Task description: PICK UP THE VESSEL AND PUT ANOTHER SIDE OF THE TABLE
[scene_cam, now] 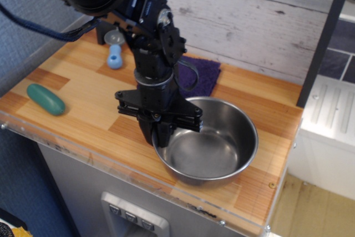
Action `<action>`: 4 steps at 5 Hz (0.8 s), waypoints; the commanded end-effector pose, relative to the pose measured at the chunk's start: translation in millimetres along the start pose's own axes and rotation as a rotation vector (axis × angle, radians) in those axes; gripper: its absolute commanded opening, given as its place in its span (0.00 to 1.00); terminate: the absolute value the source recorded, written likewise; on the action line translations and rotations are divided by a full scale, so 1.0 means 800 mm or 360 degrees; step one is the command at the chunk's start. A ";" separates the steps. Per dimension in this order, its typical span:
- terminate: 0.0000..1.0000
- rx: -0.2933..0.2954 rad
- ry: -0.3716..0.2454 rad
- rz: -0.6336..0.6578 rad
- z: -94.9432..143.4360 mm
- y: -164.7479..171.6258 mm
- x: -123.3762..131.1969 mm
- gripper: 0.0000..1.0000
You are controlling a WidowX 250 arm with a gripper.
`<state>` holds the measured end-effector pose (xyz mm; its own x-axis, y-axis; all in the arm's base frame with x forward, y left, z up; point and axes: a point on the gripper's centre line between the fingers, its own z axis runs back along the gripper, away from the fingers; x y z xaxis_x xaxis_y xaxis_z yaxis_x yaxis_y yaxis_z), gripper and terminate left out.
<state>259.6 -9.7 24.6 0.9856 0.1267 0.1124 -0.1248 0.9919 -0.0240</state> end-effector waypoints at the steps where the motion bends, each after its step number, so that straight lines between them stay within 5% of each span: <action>1: 0.00 -0.0004 -0.0054 0.0013 0.013 0.006 0.009 1.00; 4: 0.00 -0.0092 -0.0208 -0.0010 0.069 0.008 0.023 1.00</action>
<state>266.9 -4.6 68.8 0.9730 0.1228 0.1956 -0.1100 0.9911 -0.0750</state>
